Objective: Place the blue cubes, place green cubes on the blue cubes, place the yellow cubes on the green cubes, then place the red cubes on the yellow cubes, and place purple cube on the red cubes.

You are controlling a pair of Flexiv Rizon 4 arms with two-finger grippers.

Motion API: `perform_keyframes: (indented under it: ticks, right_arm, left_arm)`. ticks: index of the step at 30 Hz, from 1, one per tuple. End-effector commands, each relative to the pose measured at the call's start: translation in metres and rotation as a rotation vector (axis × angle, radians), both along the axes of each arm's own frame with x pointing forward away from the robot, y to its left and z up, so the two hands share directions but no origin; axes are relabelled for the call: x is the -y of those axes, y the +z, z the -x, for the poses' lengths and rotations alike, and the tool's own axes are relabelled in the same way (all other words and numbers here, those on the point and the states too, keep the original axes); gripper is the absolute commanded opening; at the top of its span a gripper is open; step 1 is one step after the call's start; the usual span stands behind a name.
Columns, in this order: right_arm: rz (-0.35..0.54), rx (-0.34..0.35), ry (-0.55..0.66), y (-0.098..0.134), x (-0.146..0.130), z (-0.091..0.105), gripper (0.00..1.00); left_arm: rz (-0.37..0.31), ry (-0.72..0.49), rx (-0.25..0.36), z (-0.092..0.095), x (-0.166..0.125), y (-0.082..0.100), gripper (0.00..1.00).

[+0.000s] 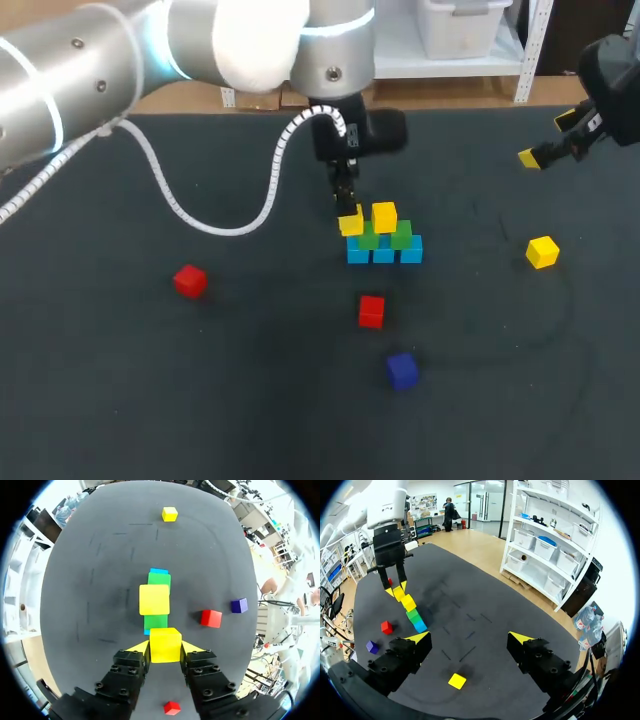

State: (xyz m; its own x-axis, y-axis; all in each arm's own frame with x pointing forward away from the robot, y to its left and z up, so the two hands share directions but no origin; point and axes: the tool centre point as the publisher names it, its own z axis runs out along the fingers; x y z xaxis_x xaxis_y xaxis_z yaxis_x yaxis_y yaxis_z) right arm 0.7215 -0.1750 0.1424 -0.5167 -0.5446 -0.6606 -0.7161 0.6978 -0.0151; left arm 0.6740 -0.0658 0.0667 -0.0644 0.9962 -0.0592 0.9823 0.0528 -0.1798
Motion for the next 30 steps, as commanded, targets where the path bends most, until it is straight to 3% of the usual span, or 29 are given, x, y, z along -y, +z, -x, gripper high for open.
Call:
perform_keyframes:
  ticks: [1, 30]
  right_arm:
    - [-0.001, 0.0, 0.001, 0.0, 0.0, 0.0, 1.0]
    - [-0.001, 0.0, 0.001, 0.0, 0.0, 0.0, 1.0]
  left_arm:
    - [-0.02, -0.001, 0.01, 0.001, 0.004, -0.002, 0.0]
    - [-0.045, -0.01, 0.087, -0.011, 0.012, -0.007, 0.0]
